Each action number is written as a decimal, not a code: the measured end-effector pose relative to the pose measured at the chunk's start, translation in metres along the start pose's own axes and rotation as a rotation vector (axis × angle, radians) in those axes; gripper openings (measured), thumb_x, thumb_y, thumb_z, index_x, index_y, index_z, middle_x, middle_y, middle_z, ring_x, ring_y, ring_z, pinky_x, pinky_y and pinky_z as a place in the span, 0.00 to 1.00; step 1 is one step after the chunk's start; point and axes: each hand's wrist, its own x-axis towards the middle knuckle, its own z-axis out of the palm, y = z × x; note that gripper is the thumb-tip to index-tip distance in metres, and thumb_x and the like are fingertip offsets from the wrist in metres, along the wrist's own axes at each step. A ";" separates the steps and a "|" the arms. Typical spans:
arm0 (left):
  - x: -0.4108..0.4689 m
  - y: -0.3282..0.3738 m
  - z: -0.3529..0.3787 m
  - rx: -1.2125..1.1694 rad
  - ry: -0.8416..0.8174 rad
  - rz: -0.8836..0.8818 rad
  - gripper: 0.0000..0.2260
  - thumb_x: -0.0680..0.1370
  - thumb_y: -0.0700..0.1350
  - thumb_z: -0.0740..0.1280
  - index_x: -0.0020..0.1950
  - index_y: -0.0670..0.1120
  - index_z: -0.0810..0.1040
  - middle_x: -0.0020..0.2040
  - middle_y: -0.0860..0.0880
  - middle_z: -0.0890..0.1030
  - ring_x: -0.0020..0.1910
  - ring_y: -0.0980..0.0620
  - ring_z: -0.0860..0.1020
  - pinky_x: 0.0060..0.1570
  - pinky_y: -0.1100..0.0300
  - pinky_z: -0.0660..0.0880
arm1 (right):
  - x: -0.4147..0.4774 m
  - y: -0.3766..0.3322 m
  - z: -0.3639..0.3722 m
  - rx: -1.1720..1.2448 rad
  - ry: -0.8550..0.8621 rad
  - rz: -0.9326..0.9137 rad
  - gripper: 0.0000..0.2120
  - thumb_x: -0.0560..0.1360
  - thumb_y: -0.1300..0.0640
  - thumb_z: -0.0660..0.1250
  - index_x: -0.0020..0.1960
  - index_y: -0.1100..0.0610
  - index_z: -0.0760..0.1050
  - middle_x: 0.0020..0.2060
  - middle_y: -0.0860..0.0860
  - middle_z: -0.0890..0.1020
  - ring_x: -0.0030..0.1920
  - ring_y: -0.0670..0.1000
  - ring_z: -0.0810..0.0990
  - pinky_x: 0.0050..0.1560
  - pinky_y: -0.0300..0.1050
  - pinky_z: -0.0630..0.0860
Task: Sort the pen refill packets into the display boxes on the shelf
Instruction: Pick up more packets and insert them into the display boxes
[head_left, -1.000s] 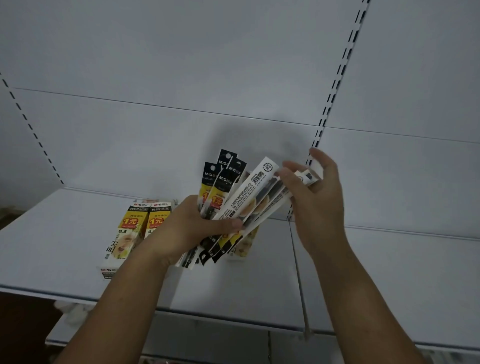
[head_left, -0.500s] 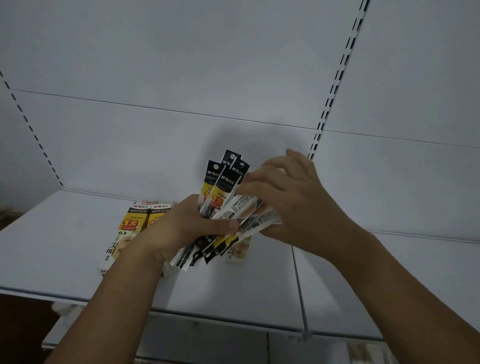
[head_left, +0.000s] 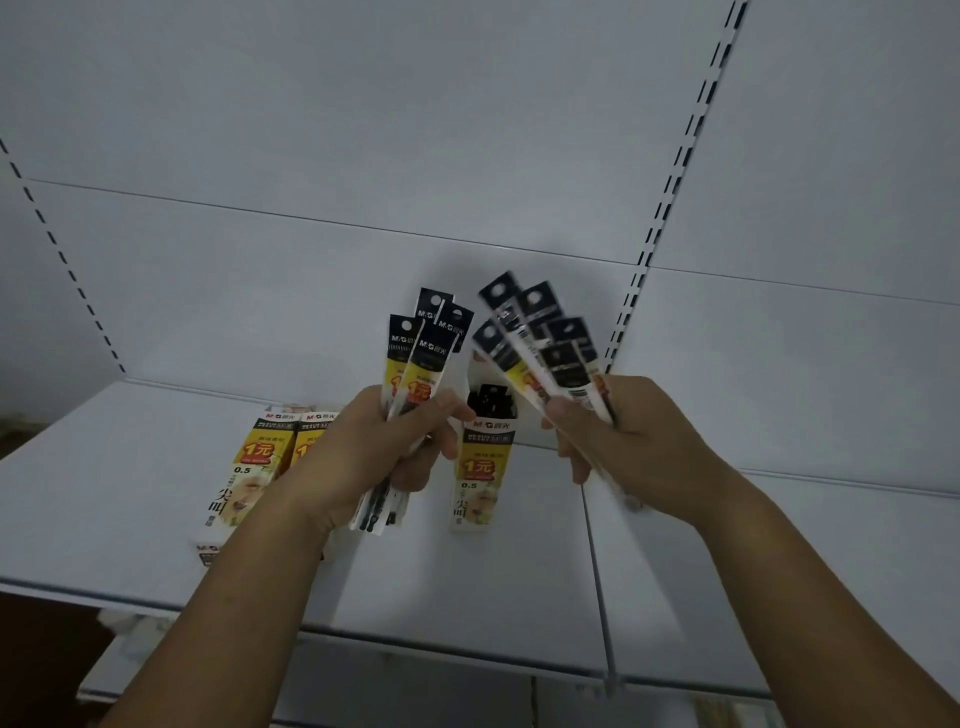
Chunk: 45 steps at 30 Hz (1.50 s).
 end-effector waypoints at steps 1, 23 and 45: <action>0.001 -0.001 0.001 0.015 0.023 0.004 0.17 0.78 0.58 0.74 0.49 0.43 0.87 0.36 0.39 0.78 0.23 0.51 0.65 0.28 0.60 0.64 | -0.001 0.001 0.002 0.114 0.029 0.049 0.15 0.83 0.51 0.64 0.45 0.58 0.82 0.34 0.54 0.84 0.31 0.54 0.83 0.36 0.41 0.79; 0.019 -0.031 0.000 0.156 0.357 0.149 0.04 0.77 0.42 0.75 0.49 0.45 0.83 0.31 0.49 0.76 0.26 0.52 0.70 0.29 0.58 0.69 | 0.026 -0.005 0.036 0.611 0.587 0.247 0.12 0.83 0.50 0.67 0.49 0.56 0.82 0.34 0.48 0.84 0.34 0.48 0.81 0.40 0.47 0.79; 0.025 -0.045 0.011 0.316 0.255 0.104 0.21 0.73 0.40 0.79 0.65 0.47 0.81 0.42 0.59 0.87 0.39 0.65 0.83 0.35 0.70 0.77 | 0.020 0.000 0.047 0.645 0.436 0.262 0.07 0.82 0.55 0.68 0.59 0.53 0.81 0.38 0.53 0.87 0.39 0.53 0.88 0.35 0.45 0.82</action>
